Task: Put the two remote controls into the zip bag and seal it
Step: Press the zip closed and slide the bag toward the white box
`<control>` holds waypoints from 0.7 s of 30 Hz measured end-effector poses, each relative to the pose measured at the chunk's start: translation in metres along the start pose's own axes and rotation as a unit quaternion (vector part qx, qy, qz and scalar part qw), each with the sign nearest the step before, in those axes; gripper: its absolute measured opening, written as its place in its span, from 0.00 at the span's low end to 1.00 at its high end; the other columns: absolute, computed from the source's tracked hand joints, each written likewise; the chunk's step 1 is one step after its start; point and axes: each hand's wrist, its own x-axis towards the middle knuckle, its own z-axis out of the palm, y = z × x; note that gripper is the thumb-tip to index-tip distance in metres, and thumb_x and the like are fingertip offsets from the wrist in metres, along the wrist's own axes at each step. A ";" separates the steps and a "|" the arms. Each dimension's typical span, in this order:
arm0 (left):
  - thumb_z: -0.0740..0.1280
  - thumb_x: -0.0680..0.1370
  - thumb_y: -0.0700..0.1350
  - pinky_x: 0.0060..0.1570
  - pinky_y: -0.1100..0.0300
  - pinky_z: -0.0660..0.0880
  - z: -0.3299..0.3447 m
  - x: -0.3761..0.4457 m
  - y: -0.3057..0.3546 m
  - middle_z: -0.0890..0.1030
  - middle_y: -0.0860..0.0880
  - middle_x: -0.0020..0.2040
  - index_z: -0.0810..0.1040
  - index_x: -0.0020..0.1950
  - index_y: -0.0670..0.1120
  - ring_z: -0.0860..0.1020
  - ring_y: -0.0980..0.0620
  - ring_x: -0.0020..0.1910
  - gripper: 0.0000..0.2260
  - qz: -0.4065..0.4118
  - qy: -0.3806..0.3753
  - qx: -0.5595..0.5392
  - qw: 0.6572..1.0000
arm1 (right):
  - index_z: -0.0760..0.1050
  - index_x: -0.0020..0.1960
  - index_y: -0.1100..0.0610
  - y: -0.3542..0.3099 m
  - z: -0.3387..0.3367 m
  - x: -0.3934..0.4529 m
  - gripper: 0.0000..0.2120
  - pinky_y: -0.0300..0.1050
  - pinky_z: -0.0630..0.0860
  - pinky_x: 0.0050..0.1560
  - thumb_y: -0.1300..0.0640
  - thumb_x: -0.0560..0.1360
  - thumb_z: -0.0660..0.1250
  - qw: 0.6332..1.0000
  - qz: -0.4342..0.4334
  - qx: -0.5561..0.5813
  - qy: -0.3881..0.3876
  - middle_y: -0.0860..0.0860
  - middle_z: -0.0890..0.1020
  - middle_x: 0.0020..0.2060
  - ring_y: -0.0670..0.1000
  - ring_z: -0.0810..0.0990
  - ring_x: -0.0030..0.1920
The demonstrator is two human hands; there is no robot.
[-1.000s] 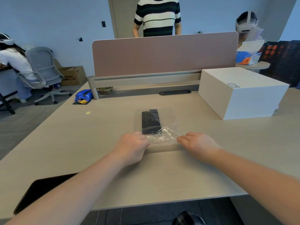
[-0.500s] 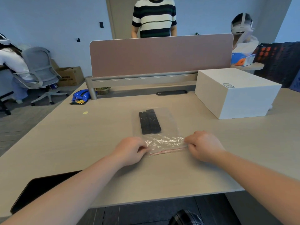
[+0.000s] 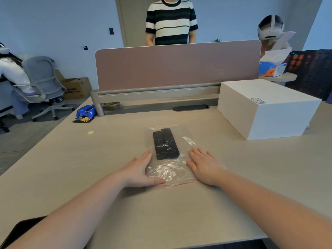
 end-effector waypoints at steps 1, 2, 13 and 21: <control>0.50 0.48 0.83 0.77 0.51 0.45 -0.001 0.004 0.000 0.43 0.50 0.78 0.40 0.76 0.47 0.46 0.50 0.77 0.66 0.010 0.003 0.005 1.000 | 0.47 0.77 0.56 0.003 0.000 0.003 0.28 0.52 0.47 0.77 0.44 0.81 0.44 1.000 0.005 -0.001 -0.001 0.50 0.50 0.78 0.50 0.47 0.78; 0.49 0.48 0.83 0.76 0.51 0.45 -0.002 0.008 0.000 0.43 0.50 0.78 0.40 0.76 0.47 0.46 0.52 0.77 0.66 0.019 0.005 0.009 1.000 | 0.47 0.77 0.56 0.006 0.000 0.007 0.28 0.52 0.46 0.77 0.44 0.81 0.44 1.000 0.009 -0.004 -0.002 0.50 0.50 0.78 0.49 0.47 0.78; 0.51 0.49 0.82 0.76 0.49 0.48 -0.011 0.064 0.019 0.44 0.52 0.78 0.40 0.76 0.49 0.48 0.51 0.77 0.64 0.063 0.016 0.022 0.998 | 0.53 0.76 0.56 0.047 -0.014 0.030 0.28 0.53 0.50 0.77 0.43 0.81 0.46 1.000 0.019 0.010 0.001 0.50 0.55 0.77 0.50 0.52 0.77; 0.52 0.52 0.81 0.76 0.52 0.46 -0.014 0.078 0.023 0.44 0.52 0.78 0.40 0.76 0.48 0.46 0.56 0.76 0.62 0.088 0.014 0.044 0.995 | 0.74 0.59 0.59 0.053 -0.009 0.044 0.17 0.53 0.67 0.67 0.51 0.81 0.53 0.992 0.015 0.103 0.077 0.54 0.75 0.60 0.55 0.71 0.64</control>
